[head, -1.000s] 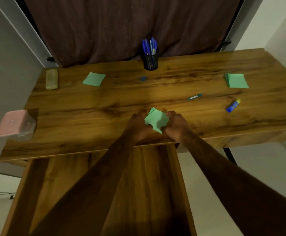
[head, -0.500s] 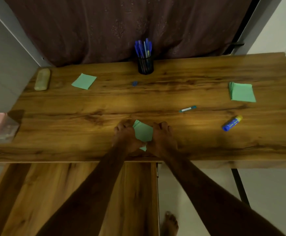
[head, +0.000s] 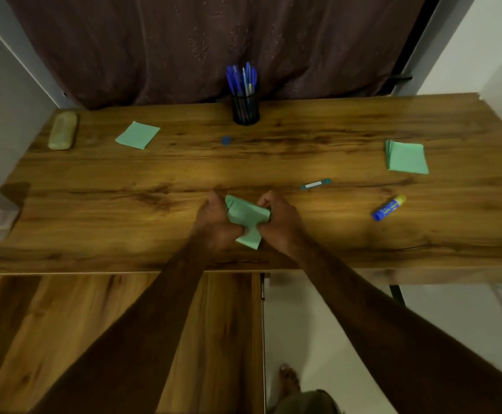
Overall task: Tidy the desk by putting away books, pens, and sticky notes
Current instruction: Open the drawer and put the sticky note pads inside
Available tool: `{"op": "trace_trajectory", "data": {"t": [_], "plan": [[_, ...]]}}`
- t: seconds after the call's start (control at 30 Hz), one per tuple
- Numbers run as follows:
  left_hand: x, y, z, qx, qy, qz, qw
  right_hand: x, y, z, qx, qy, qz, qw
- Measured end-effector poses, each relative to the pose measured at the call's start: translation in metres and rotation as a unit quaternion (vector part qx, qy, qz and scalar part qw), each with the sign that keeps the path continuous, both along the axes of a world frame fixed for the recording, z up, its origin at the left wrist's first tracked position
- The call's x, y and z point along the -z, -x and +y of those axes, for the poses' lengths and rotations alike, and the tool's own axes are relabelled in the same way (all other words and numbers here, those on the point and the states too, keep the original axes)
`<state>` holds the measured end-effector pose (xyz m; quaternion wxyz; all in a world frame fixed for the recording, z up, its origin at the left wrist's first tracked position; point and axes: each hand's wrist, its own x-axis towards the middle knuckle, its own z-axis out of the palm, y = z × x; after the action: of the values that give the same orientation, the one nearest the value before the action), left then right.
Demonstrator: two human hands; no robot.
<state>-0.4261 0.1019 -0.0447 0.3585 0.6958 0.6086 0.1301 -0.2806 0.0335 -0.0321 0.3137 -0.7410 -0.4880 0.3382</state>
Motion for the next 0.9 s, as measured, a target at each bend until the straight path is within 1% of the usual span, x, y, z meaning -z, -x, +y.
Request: {"op": "trace_trajectory", "data": {"t": [0.07,0.13,0.2,0.33,0.53,0.67,0.8,0.87,0.9], "plan": [[-0.009,-0.011,0.002,0.010,-0.010,-0.033,0.999,-0.009,-0.010,-0.001,0.021,-0.022,-0.001,1.000],[-0.024,-0.028,0.002,0.022,0.012,-0.098,0.995,-0.016,-0.025,-0.003,0.039,-0.042,0.018,0.998],[-0.039,-0.052,0.006,0.025,0.027,-0.146,0.989,-0.022,-0.046,-0.002,0.042,-0.052,0.036,0.997],[-0.051,-0.109,0.017,0.050,0.037,-0.183,0.981,-0.031,-0.100,0.001,0.067,-0.057,0.065,0.994],[-0.038,-0.227,0.018,0.050,0.069,-0.206,0.975,-0.019,-0.210,0.008,0.108,-0.058,0.065,0.990],[-0.027,-0.285,0.018,0.040,0.085,-0.179,0.979,-0.016,-0.282,0.006,0.120,-0.034,0.001,0.992],[-0.022,-0.326,0.028,-0.011,0.152,-0.177,0.972,-0.013,-0.340,0.009,0.124,0.023,-0.106,0.986],[-0.022,-0.345,0.032,-0.033,0.168,-0.146,0.974,-0.007,-0.362,0.010,0.120,0.056,-0.148,0.980],[-0.024,-0.353,0.034,-0.044,0.173,-0.125,0.976,-0.004,-0.369,0.010,0.119,0.071,-0.156,0.978]]}}
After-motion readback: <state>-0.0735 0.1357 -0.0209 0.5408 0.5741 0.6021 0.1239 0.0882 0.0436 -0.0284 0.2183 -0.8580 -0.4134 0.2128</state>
